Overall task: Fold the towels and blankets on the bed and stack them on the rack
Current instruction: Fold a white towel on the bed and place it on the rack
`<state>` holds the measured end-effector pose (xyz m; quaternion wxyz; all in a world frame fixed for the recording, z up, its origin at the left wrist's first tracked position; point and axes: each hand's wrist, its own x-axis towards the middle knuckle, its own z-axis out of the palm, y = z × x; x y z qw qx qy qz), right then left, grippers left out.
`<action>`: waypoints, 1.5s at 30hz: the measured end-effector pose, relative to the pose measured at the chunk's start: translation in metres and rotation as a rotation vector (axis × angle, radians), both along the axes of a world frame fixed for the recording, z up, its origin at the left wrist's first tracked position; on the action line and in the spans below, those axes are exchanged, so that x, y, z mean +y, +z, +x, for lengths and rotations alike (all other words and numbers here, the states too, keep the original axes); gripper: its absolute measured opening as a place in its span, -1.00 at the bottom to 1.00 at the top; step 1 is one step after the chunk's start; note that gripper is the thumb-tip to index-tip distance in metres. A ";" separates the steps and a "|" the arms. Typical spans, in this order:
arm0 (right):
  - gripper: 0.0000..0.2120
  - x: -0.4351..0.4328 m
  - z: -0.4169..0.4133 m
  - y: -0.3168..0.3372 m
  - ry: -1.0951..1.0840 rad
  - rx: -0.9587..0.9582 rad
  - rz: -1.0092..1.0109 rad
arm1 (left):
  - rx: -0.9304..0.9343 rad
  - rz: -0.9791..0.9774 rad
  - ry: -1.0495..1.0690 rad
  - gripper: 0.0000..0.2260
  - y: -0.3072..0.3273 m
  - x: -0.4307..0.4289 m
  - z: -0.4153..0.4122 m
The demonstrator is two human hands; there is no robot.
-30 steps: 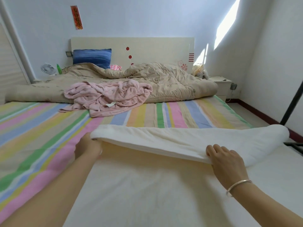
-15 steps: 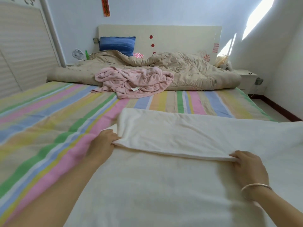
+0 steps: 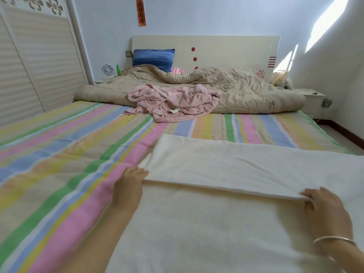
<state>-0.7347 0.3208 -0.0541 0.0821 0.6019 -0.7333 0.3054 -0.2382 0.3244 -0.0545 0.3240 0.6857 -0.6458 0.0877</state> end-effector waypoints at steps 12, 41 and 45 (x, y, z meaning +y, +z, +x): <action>-0.59 0.019 -0.004 0.001 0.114 0.052 0.182 | 0.444 -0.011 0.194 -0.49 0.033 0.030 -0.024; -0.47 -0.091 -0.237 0.023 -0.103 -2.300 -0.135 | -0.205 0.096 -0.521 -0.65 0.003 -0.052 -0.508; -0.69 -0.123 -0.239 0.017 -0.030 -2.256 -0.089 | -0.145 0.141 -0.459 -0.63 -0.001 -0.059 -0.509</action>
